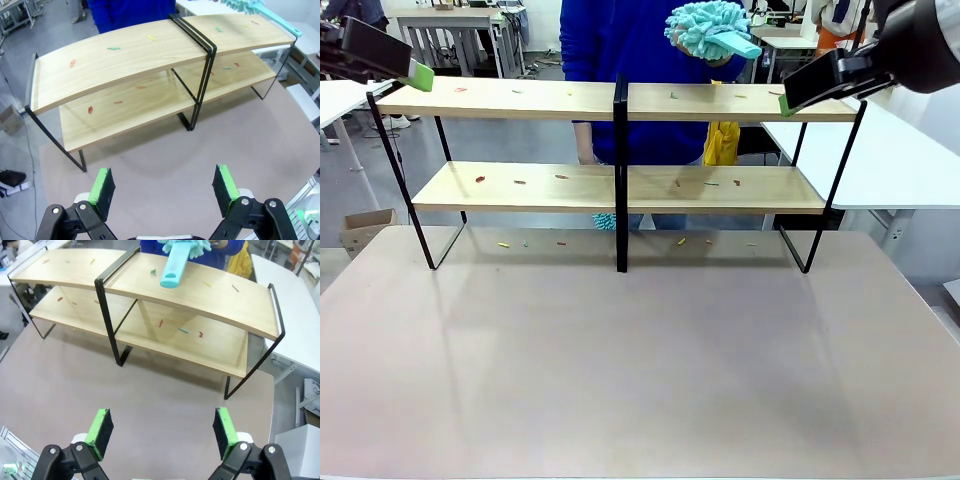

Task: Clean the shelves.
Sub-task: Pick up the Duster when the human hands it over.

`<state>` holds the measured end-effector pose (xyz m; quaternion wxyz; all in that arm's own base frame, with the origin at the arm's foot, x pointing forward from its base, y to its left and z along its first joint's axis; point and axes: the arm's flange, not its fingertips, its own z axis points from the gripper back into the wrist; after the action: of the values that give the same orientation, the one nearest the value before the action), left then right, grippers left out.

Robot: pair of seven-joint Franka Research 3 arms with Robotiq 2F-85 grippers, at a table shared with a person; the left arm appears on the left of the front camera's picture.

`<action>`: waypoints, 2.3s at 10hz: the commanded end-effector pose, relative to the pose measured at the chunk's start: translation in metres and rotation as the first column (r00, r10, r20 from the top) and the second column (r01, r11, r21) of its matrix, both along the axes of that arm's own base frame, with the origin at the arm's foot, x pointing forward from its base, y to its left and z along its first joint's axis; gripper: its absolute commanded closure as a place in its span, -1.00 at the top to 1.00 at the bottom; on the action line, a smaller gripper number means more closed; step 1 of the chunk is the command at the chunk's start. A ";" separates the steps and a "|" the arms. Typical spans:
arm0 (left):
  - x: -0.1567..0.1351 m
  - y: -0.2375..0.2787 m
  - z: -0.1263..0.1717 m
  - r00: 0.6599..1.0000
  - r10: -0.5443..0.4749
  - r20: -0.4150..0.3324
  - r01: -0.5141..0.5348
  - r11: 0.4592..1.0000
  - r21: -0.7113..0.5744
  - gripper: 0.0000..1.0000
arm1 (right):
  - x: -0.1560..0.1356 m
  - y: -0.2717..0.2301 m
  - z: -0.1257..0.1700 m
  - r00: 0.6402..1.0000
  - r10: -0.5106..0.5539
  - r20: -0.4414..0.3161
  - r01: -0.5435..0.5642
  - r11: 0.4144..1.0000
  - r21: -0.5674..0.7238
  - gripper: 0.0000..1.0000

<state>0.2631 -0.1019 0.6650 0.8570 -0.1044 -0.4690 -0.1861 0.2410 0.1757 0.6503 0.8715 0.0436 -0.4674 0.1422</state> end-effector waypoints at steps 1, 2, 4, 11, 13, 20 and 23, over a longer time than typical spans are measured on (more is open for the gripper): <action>0.000 0.002 0.001 1.000 0.002 0.000 -0.002 1.000 -0.001 1.00 | -0.001 0.002 0.000 1.000 0.008 -0.002 -0.008 1.000 0.000 1.00; 0.000 0.002 0.001 1.000 0.002 0.000 -0.002 1.000 -0.001 1.00 | -0.001 0.002 0.000 1.000 0.008 -0.002 -0.008 1.000 0.000 1.00; 0.000 0.002 0.001 1.000 0.002 0.000 -0.002 1.000 -0.001 1.00 | -0.001 0.002 0.000 1.000 0.008 -0.002 -0.008 1.000 0.000 1.00; 0.000 0.002 0.001 1.000 0.002 0.000 -0.002 1.000 -0.001 1.00 | 0.098 -0.104 0.035 0.954 0.127 -0.273 0.010 0.892 0.452 1.00; 0.000 0.002 0.001 1.000 0.002 0.000 -0.002 1.000 -0.001 1.00 | 0.135 -0.083 0.026 0.863 0.331 -0.381 -0.037 0.794 0.606 1.00; 0.000 0.002 0.001 1.000 0.002 0.000 -0.002 1.000 -0.001 1.00 | 0.288 -0.073 -0.027 0.843 0.446 -0.301 0.111 0.402 0.909 1.00; 0.000 0.002 0.001 1.000 0.002 0.000 -0.002 1.000 -0.001 1.00 | 0.297 -0.071 -0.036 0.847 0.448 -0.285 0.109 0.379 0.919 1.00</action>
<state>0.2640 -0.1005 0.6650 0.8573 -0.1067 -0.4683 -0.1850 0.5367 0.1029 0.6104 0.7810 0.5835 -0.2096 -0.0748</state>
